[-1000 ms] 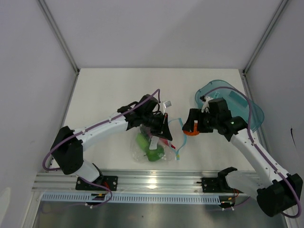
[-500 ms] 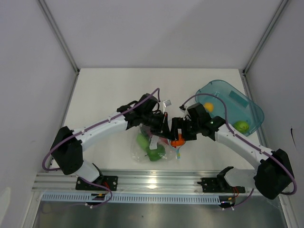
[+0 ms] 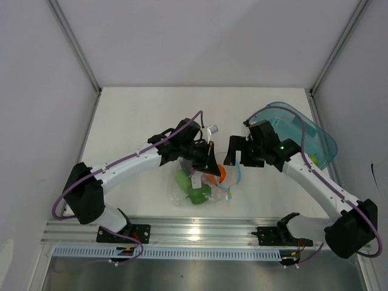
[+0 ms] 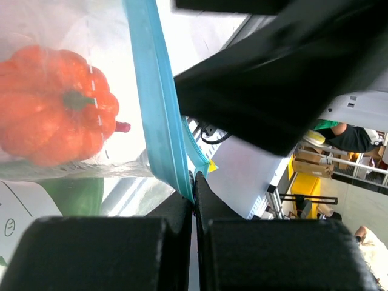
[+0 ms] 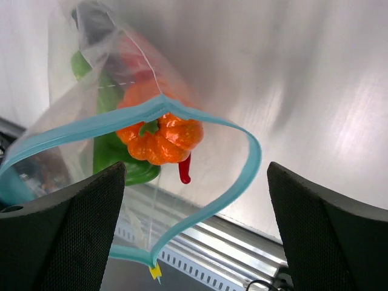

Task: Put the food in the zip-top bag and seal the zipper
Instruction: Place the fake fruit in the zipper food storage bag, then pick up the fake fruit from the bin.

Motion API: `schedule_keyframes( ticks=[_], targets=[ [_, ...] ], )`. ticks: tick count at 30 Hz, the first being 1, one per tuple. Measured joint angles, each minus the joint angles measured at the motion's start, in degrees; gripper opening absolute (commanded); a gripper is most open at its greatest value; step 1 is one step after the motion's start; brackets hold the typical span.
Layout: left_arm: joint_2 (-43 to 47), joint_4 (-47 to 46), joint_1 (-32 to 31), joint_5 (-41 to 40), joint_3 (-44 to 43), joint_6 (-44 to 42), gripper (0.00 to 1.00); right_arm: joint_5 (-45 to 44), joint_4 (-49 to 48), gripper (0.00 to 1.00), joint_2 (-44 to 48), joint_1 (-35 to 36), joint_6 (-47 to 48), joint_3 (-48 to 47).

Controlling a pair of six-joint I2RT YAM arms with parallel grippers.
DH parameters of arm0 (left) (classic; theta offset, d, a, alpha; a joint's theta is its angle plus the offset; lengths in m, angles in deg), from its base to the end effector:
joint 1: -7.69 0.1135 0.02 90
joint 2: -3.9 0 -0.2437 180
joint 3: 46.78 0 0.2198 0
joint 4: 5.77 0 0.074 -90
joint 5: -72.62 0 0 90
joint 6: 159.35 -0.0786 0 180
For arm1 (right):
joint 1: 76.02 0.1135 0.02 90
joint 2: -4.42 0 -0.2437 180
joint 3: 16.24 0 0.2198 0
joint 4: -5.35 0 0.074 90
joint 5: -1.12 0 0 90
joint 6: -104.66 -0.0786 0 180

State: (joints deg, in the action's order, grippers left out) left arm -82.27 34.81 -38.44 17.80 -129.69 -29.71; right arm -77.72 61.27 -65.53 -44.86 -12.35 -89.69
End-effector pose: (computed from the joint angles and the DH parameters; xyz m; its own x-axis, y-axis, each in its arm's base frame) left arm 0.1911 -0.2642 0.2484 -0.9293 0.2143 -0.3008 0.3693 0.5241 -0.7675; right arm 0.2043 0.1413 0.2361 -0.8806 -0.0118 -0.4737 -0.2343 0.8798 0.4136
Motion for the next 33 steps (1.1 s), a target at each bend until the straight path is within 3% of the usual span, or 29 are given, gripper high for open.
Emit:
schedule_keyframes(
  ticks=[4, 10, 21, 27, 33],
  targets=[
    [0.0, 0.0, -0.1, 0.0, 0.0, 0.0, 0.01, -4.8, 4.3, 0.99, 3.7, -3.0, 1.2, -4.7],
    [0.0, 0.0, -0.1, 0.0, 0.0, 0.0, 0.01, -6.5, 5.8, 0.99, 8.7, -17.1, 3.3, -6.8],
    [0.2, -0.2, -0.1, 0.2, 2.1, 0.0, 0.01, -11.4, 4.3, 0.99, 2.8, -37.4, 3.2, -7.0],
    [0.4, -0.2, -0.1, 0.9, 2.6, 0.0, 0.01, -22.1, 5.2, 0.99, -7.8, -40.9, 0.3, -10.5],
    [0.4, -0.2, -0.1, 1.0, 2.6, 0.0, 0.01, -29.8, 4.7, 0.99, -12.0, -41.6, -2.2, -11.0]
  ],
)
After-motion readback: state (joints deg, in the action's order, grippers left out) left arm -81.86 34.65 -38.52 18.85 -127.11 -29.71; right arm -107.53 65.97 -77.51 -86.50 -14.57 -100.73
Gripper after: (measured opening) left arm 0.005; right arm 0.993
